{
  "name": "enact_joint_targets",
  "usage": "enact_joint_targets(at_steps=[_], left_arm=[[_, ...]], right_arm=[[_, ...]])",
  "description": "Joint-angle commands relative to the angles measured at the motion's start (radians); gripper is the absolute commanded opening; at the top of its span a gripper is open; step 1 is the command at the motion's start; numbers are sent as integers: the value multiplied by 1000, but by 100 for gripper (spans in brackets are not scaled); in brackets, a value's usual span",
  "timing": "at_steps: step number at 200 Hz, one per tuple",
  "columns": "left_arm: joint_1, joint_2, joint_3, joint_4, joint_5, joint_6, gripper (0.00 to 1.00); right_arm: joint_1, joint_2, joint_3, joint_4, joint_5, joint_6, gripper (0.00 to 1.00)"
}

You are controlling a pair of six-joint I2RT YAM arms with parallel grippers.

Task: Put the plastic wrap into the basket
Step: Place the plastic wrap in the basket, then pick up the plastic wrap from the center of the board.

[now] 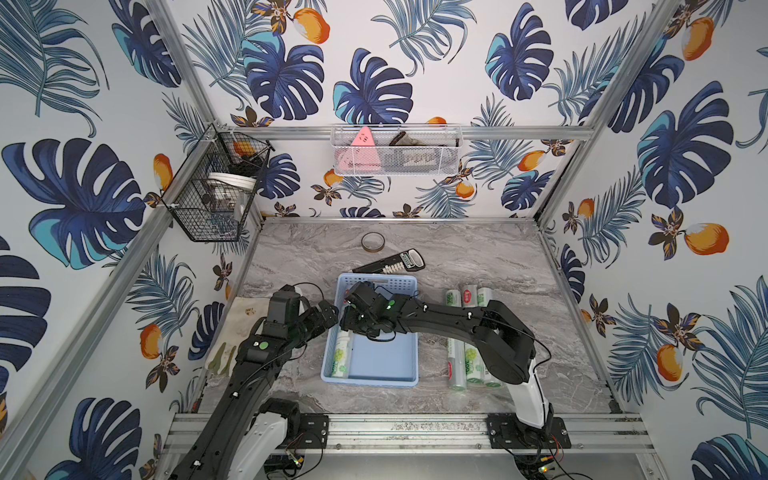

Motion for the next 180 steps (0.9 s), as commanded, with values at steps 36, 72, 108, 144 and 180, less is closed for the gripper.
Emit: enact_joint_targets(at_steps=[36, 72, 108, 144, 180], left_arm=[[2, -7, 23, 60, 119, 38, 99], [-19, 6, 33, 168, 247, 34, 99], [-228, 90, 68, 247, 170, 40, 99], [-500, 261, 138, 311, 19, 47, 99], [-722, 475, 266, 329, -112, 70, 99]], right_arm=[[-1, -181, -81, -5, 123, -63, 63], [-8, -404, -217, -51, 307, -148, 64], [-88, -570, -316, -185, 364, -173, 65], [-250, -719, -464, -228, 268, -183, 65], [-388, -816, -540, -302, 182, -251, 65]])
